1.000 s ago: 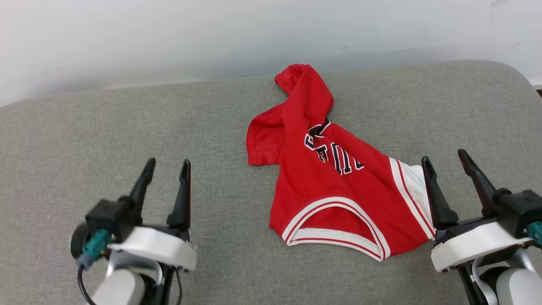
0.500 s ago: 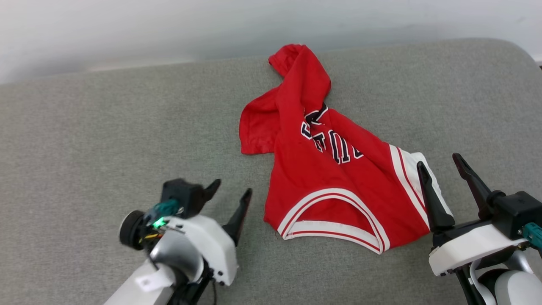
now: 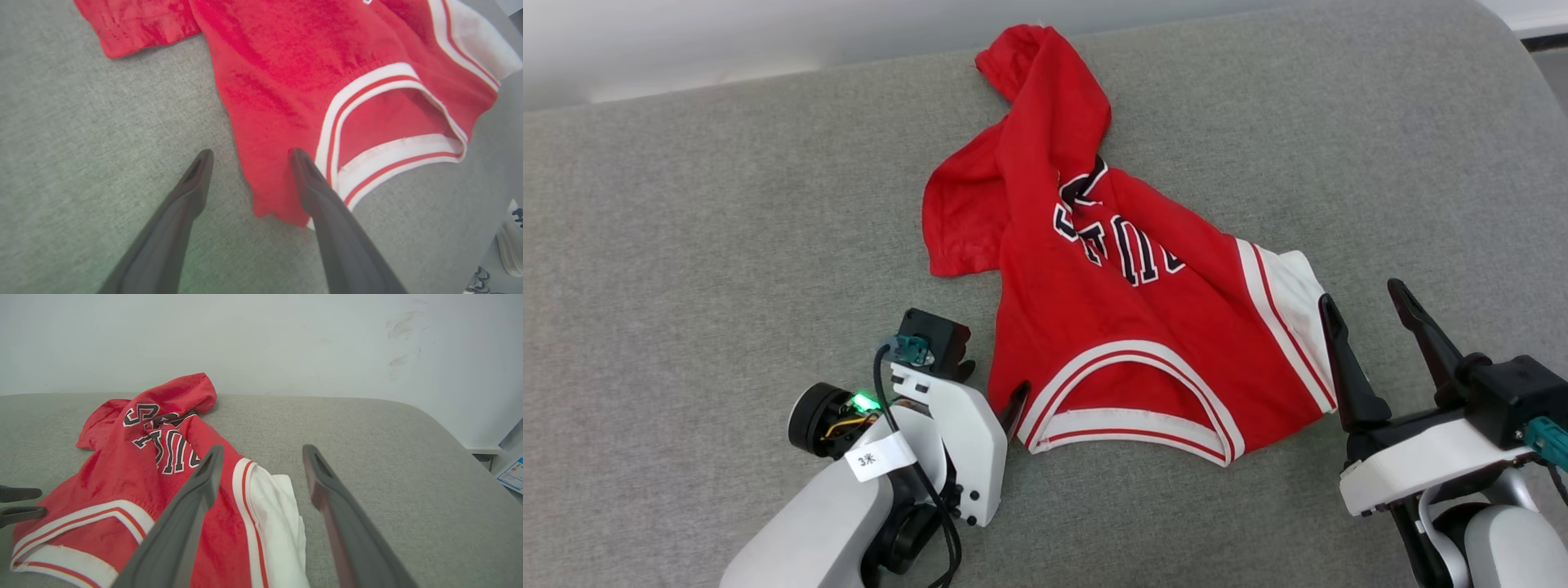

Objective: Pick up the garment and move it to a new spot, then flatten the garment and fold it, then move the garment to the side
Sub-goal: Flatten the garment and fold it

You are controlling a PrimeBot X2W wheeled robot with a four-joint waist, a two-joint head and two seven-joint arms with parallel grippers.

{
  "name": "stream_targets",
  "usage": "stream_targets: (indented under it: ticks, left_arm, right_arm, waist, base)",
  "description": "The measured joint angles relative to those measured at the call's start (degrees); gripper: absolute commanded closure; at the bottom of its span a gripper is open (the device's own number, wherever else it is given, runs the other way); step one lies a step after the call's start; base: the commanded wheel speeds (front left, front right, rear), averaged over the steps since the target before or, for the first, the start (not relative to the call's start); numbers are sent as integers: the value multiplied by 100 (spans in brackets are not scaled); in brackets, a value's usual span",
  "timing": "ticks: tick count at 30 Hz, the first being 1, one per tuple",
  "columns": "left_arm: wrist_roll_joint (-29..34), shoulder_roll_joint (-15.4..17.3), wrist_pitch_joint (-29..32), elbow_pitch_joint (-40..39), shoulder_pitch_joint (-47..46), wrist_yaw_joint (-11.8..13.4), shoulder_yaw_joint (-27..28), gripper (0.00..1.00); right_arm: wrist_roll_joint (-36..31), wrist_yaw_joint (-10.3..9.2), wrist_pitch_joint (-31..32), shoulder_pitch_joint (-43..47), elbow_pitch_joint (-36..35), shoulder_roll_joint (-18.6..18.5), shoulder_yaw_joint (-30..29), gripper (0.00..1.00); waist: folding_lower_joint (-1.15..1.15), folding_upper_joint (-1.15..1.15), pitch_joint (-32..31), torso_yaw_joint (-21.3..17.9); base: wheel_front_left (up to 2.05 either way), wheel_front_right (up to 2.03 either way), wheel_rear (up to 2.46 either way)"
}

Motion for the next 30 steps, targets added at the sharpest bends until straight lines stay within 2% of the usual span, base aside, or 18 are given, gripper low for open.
stream_targets:
  ticks: [5, 6, 7, 8, 13, 16, 23, 30]
  left_arm:
    - [-26, -55, 8, 325, -60, -67, -99, 0]
    - [-34, -69, 5, 378, -63, -104, -120, 11]
    - [-40, -90, -18, 436, -66, -120, -130, 69]
    - [-56, -119, -55, 492, -70, -135, -116, 100]
    - [-91, -170, -587, 657, 48, -149, -2, 100]
    - [-44, -73, -993, 603, 205, -16, 181, 100]
    - [47, 337, -1667, -259, 788, 435, 661, 100]
    - [588, 1114, -1791, -1216, 1207, 1049, 1007, 100]
  right_arm:
    - [-15, 0, -63, -8, 81, 48, -14, 0]
    - [-18, 0, -64, -10, 97, 51, -20, 0]
    - [-37, 0, -68, -16, 110, 51, -20, 0]
    - [-54, -1, -69, -26, 119, 52, -23, 0]
    - [-89, 0, -67, -56, 142, 49, -47, 0]
    - [-111, -1, -57, -40, 142, 19, -75, 0]
    - [-108, -1, 74, 142, 110, -45, -100, 0]
    - [-118, 0, 194, 155, 35, -30, -2, 0]
  waist:
    - [0, 0, 106, -62]
    - [0, 0, 115, -56]
    - [0, 0, 120, -46]
    - [0, 0, 121, -31]
    - [0, 0, 32, 83]
    - [1, 0, -98, 184]
    - [1, 0, -478, 563]
    - [0, 0, -714, 936]
  base:
    - [0, 0, 0]
    - [0, 0, 0]
    - [0, 0, 0]
    - [0, 0, 0]
    - [0, 0, 0]
    - [0, 0, 0]
    - [0, 0, 0]
    - [0, 0, 0]
